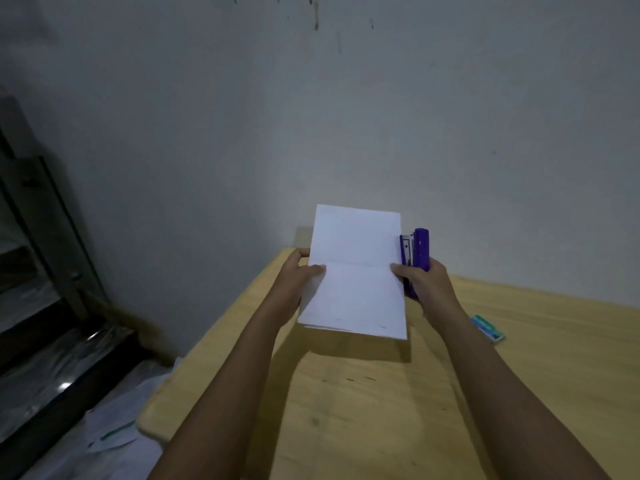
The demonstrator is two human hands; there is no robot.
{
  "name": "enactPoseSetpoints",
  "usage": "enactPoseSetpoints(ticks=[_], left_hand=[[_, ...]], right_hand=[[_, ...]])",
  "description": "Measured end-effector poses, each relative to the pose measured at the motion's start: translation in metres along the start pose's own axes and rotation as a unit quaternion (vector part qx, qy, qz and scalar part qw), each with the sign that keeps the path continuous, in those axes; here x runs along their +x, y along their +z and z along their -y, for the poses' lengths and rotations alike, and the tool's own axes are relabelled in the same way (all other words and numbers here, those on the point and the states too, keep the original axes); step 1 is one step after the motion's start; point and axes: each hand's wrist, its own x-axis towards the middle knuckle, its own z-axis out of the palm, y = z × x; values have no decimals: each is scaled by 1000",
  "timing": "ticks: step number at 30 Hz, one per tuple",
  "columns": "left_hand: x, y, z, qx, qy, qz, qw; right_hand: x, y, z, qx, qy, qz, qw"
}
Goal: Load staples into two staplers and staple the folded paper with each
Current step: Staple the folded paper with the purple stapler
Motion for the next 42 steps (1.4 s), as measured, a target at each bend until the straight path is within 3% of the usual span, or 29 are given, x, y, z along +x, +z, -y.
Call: enactPoseSetpoints(ticks=[4, 13, 20, 23, 26, 29, 34, 42], left_hand=[[-2, 28, -1, -28, 1, 71, 997], [1, 64, 13, -90, 34, 35, 995], [-2, 73, 12, -60, 120, -19, 991], [-2, 73, 14, -87, 59, -10, 994], [-3, 65, 22, -115, -36, 63, 991], [-10, 62, 34, -71, -9, 102, 992], [-12, 70, 37, -95, 18, 62, 993], [-20, 90, 45, -147, 0, 91, 985]], right_hand=[[-6, -33, 5, 9, 2, -21, 1000], [-15, -74, 1, 194, 36, -20, 980], [-24, -82, -4, 42, 65, 63, 995], [-20, -81, -9, 20, 29, -2, 999], [-19, -80, -9, -14, -19, -59, 998], [-18, -80, -9, -10, -35, -65, 997], [-18, -88, -20, 10, 26, -5, 1000], [-21, -92, -26, 45, 35, -55, 997]])
